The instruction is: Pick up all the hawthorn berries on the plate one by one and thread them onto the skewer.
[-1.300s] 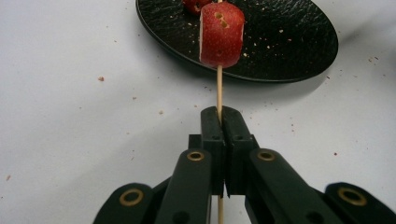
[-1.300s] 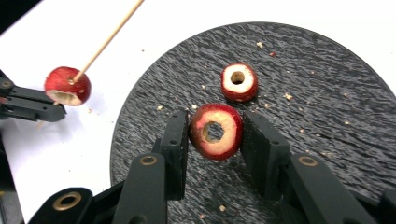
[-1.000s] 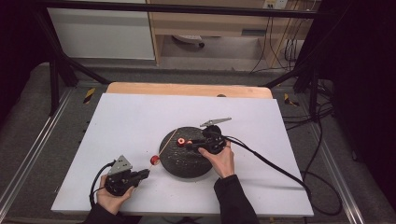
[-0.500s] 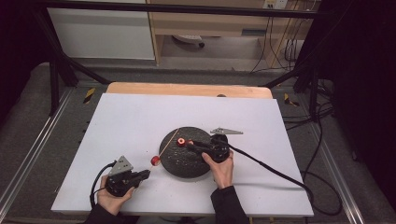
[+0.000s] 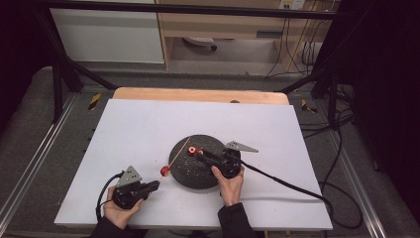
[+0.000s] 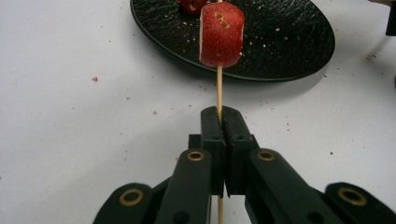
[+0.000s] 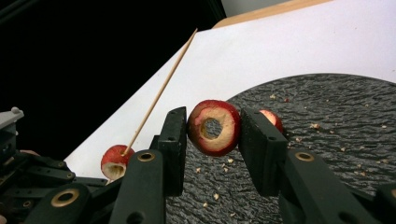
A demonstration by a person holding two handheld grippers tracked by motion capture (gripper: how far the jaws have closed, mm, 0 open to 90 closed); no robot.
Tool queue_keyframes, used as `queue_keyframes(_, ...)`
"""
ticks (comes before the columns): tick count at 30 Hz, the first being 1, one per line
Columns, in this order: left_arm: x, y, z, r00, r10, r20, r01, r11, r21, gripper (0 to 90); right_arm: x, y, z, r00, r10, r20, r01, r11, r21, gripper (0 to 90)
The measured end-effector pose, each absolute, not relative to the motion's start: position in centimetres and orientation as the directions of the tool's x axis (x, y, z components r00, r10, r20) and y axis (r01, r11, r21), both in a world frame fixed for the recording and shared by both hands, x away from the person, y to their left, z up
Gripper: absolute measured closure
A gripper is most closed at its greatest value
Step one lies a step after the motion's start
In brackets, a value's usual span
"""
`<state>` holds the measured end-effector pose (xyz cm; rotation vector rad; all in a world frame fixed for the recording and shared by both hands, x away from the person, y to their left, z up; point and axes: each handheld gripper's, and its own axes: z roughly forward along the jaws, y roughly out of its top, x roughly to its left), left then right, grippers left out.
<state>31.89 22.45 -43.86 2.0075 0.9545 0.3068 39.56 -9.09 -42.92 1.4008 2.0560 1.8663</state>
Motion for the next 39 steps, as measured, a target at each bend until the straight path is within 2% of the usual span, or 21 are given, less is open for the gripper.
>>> queue_keyframes(17,31.7,22.1,-43.8,0.67,0.728,-0.145,0.515,-0.315,0.797,88.1,39.7,-9.9,-42.0,-0.565,0.621,0.543,0.483,-0.285,0.828,63.2)
queue_keyframes(39,31.4,20.7,-43.7,0.669,0.724,-0.171,0.518,-0.289,0.805,88.1,41.4,-10.1,-41.5,-0.526,0.575,0.627,0.418,-0.468,0.779,63.3)
